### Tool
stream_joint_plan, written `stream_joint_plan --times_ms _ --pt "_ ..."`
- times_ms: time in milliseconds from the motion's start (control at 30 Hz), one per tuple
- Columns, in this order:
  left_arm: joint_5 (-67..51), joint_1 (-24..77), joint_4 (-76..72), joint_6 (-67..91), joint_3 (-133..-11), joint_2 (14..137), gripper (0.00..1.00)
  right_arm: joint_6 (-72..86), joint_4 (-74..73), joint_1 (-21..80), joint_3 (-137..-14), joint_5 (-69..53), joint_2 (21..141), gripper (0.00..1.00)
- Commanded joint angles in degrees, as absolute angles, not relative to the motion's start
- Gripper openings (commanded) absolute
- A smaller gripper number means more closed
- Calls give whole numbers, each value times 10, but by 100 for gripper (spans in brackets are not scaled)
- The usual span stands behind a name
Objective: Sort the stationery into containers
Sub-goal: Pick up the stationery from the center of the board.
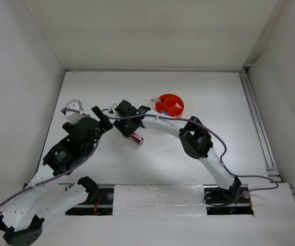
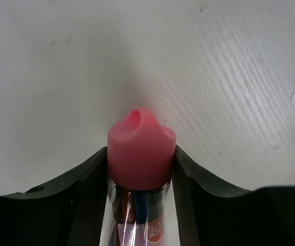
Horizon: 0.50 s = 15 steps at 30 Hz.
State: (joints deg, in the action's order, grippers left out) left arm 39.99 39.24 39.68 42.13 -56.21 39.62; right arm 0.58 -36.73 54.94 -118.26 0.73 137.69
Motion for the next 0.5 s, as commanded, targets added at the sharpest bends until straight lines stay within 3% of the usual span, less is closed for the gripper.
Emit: stream_joint_plan --times_ms 0,300,467 --pt "388 390 389 411 -607 411 99 3 -226 534 -1120 -81 1245 0" --pt "366 390 323 326 -627 399 99 32 -40 426 -968 -202 1004 0" --pt "268 390 274 272 -650 483 99 44 239 296 -807 -276 895 0"
